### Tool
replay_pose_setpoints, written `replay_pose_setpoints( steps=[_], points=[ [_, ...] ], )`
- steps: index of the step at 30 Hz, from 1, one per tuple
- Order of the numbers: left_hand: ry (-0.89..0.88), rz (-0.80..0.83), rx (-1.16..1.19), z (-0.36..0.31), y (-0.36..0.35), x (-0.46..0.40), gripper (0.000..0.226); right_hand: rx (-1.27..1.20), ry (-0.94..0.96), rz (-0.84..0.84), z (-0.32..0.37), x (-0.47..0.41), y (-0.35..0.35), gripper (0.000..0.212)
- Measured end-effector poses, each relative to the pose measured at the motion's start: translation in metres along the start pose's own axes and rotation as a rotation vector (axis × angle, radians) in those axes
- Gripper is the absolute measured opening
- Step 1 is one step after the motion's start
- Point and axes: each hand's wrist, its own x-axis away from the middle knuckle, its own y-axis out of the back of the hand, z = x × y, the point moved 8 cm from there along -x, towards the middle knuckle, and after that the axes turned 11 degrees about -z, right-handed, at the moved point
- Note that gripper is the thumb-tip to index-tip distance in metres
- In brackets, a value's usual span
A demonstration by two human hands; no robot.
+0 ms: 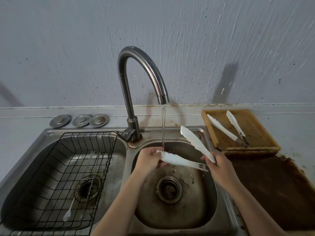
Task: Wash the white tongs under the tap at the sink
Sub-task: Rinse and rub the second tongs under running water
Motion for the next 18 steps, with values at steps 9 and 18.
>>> replay_pose_setpoints(
  steps=[9, 18],
  points=[
    [-0.269, -0.093, -0.619, -0.033, 0.012, 0.008, 0.026, 0.005, 0.104, -0.026, 0.026, 0.007, -0.003, 0.012],
    [-0.377, -0.141, -0.508, -0.041, 0.008, 0.010, 0.029, 0.018, 0.097, 0.016, 0.034, 0.011, -0.007, 0.007]
  ],
)
